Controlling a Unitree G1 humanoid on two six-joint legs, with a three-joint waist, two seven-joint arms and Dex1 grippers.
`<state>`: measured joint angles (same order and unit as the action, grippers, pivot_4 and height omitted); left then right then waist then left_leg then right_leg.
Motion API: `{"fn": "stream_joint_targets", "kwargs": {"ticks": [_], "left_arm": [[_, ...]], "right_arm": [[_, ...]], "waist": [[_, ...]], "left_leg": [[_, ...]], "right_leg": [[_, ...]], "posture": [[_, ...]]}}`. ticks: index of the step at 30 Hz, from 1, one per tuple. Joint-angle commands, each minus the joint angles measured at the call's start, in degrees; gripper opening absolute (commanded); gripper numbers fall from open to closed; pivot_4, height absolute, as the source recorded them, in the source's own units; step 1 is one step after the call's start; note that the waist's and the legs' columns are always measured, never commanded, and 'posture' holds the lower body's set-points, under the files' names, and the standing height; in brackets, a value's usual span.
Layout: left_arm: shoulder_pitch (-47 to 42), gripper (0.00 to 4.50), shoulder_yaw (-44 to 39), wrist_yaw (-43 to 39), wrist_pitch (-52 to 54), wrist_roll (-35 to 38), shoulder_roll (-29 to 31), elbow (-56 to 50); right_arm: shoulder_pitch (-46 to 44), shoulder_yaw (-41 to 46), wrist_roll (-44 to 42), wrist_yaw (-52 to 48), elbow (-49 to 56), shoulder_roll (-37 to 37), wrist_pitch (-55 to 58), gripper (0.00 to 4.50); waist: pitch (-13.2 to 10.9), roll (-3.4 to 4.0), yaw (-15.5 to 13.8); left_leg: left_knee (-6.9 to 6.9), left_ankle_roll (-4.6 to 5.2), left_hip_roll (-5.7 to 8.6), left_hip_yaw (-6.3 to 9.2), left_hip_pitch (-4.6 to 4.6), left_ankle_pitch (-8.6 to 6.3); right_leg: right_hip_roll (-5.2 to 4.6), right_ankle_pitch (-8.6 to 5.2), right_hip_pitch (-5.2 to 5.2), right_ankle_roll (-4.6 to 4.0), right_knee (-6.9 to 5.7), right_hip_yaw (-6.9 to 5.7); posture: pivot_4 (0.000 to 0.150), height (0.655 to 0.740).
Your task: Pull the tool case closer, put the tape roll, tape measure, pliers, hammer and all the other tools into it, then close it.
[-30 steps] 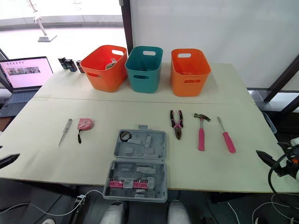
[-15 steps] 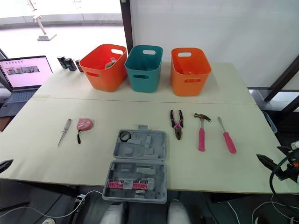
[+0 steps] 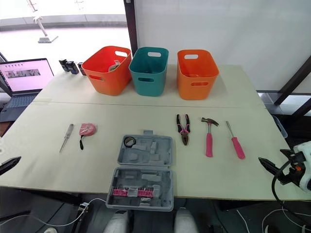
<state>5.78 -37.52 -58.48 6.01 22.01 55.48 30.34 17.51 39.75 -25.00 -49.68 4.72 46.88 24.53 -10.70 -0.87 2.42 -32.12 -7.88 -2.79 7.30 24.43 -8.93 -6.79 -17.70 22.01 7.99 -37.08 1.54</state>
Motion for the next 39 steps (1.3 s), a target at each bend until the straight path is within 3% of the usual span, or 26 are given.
{"fn": "stream_joint_targets", "kwargs": {"ticks": [1, 13, 17, 22, 27, 31, 35, 39], "left_arm": [[-1.4, 4.43, 1.3, 0.3, 1.3, 0.6, -0.2, -2.5], [-14.3, 4.43, 18.0, -4.9, 2.7, -1.2, -4.4, -8.2], [-13.4, 4.43, 23.1, -6.6, 5.6, -0.1, -7.8, -16.9], [-9.7, 4.43, 23.9, -4.7, 9.4, 1.8, -10.7, -24.9], [-5.1, 4.43, 22.9, 4.2, 9.6, 0.7, -16.8, -28.5], [-5.4, 4.43, 19.0, 19.6, 10.1, -1.0, -24.1, -29.2], [-8.0, 4.43, 16.5, 31.1, 13.7, -1.2, -28.5, -30.2], [-14.8, 4.43, 17.3, 40.9, 16.1, -5.4, -30.3, -24.1]], "right_arm": [[1.3, 0.9, -0.9, 1.6, 5.3, 0.0, 2.8, 4.50], [-2.2, -11.8, -6.9, 14.2, 33.9, -4.5, 20.5, 4.50], [-3.4, -20.4, -8.1, 21.4, 43.4, -11.8, 21.5, 4.50], [-5.5, -26.7, -9.5, 19.2, 46.1, -13.7, 18.2, 4.50], [-15.9, -38.5, -7.2, 11.4, 42.4, -10.4, 14.3, 4.50], [-24.1, -44.6, -5.1, 6.3, 37.4, -9.3, 10.8, 4.50], [-28.5, -47.8, -3.8, 4.1, 34.5, -9.7, 8.9, 4.50], [-31.8, -49.9, -3.1, 3.0, 32.3, -10.5, 7.9, 4.50]], "waist": [[0.0, 0.00, -0.1], [0.0, -0.01, -0.6], [0.0, -0.05, -0.7], [0.0, -0.05, 0.0], [0.0, -0.04, 0.0], [0.0, -0.16, -0.8], [0.1, -0.18, -1.8], [0.1, -0.20, -1.8]], "left_leg": [[0.01, 0.00, 0.00, 0.00, 0.00, 0.00], [-0.01, 0.01, -0.01, 0.01, 0.02, 0.03], [0.01, 0.02, -0.01, 0.01, 0.02, 0.04], [0.00, 0.02, -0.02, 0.01, 0.03, 0.04], [-0.11, 0.12, -0.04, 0.01, -0.12, 0.12], [-0.15, 0.19, -0.07, 0.03, -0.09, 0.16], [-0.15, 0.17, -0.07, 0.07, -0.08, 0.18], [-0.16, 0.12, -0.06, 0.08, -0.08, 0.21]], "right_leg": [[0.00, 0.00, 0.01, 0.00, 0.00, 0.00], [0.02, 0.03, -0.03, 0.01, -0.04, 0.00], [0.04, 0.02, -0.04, 0.04, -0.03, 0.00], [0.05, 0.01, -0.03, 0.06, -0.06, 0.01], [0.05, 0.11, -0.16, -0.10, -0.07, 0.03], [0.09, 0.12, -0.23, -0.09, -0.05, -0.01], [0.14, 0.24, -0.25, 0.17, -0.04, -0.01], [0.15, 0.27, -0.26, 0.23, -0.05, -0.01]], "posture": [[0.150, 0.7400], [0.150, 0.7400], [0.150, 0.7400], [0.150, 0.7400], [0.150, 0.7400], [0.150, 0.7400], [0.150, 0.7400], [0.150, 0.7400]]}}
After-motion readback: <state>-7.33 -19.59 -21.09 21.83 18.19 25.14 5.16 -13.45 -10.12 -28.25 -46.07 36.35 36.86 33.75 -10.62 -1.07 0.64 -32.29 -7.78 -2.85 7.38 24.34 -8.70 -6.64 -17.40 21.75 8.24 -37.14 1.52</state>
